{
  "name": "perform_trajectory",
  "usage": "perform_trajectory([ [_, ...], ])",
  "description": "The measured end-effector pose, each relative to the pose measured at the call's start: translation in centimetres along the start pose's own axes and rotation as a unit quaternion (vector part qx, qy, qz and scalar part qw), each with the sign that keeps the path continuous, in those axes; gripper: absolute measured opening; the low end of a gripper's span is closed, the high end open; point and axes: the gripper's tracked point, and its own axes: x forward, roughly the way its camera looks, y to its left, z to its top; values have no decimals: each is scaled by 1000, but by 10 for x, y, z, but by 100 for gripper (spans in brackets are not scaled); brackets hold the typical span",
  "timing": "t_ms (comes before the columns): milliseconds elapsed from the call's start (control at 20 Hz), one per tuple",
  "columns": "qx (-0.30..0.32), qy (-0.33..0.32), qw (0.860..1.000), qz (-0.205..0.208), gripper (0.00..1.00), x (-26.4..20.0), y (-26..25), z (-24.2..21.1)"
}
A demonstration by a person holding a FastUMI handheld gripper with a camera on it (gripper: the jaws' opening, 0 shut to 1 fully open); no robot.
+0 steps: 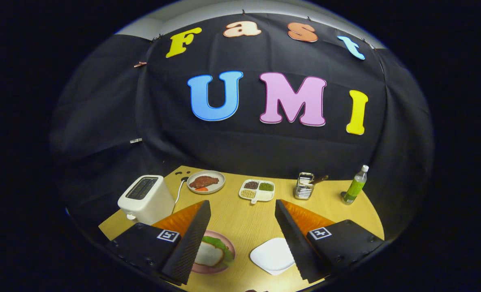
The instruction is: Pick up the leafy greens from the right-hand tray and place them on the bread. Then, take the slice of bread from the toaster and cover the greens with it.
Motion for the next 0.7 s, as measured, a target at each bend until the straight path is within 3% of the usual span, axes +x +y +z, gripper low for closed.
perform_trajectory([
  [350, -58, -61, 996, 9, 96, -32, -43, 65],
  [700, -74, -63, 995, -19, 99, -51, -93, 62],
])
